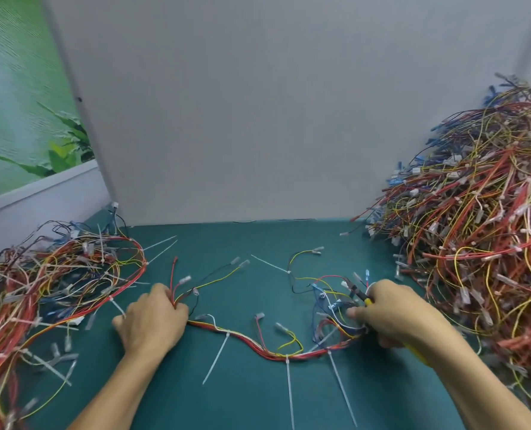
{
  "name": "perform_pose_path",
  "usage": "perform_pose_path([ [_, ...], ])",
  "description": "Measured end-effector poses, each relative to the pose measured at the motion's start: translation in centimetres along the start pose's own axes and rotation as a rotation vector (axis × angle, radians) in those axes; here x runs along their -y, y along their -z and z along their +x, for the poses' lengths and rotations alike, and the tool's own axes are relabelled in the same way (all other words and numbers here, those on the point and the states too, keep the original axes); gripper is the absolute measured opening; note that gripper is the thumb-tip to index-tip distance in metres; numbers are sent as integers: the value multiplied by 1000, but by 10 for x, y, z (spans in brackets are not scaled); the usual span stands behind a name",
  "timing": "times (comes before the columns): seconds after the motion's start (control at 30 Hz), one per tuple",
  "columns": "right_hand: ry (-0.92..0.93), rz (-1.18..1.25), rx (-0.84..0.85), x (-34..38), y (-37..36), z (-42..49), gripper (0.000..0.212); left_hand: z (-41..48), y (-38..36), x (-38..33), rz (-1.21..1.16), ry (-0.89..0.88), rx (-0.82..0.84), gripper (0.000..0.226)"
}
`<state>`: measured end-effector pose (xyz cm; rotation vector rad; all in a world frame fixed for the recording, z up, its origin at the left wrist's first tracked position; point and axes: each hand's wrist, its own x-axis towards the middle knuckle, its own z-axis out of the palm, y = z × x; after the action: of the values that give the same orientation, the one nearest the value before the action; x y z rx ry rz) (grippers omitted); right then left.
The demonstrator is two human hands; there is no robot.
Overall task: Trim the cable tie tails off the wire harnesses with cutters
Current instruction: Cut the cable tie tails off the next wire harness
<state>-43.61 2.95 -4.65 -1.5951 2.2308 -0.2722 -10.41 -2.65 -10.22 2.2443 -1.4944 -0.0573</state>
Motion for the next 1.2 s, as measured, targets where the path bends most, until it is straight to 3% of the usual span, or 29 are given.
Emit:
perform_pose_path([
  [0.17,31,-274,-151,15,35,-16,47,0,1,1,-104,-14,-13,27],
  [0.4,306,-166,-176,77,42,16,31,-2,3,0,-158,-42,-21,23],
  [0.63,224,-225,-52,106,-29,74,10,-8,2,-5,-292,-156,16,12],
  [0.73,184,-175,-44,99,-35,83,18,-9,-3,-6,-440,-253,99,14],
  [0.83,94,66,-206,101,-30,89,23,-10,-7,-9,-516,-337,154,18],
  [0.93,53,192,-400,107,-29,93,11,-10,-9,-10,-502,-379,146,18],
  [1.1,75,4,-179,103,-49,94,23,-8,-8,-7,-349,-453,81,11],
  [1.2,115,52,-132,96,-41,90,36,-8,-7,-7,-344,-472,76,7],
])
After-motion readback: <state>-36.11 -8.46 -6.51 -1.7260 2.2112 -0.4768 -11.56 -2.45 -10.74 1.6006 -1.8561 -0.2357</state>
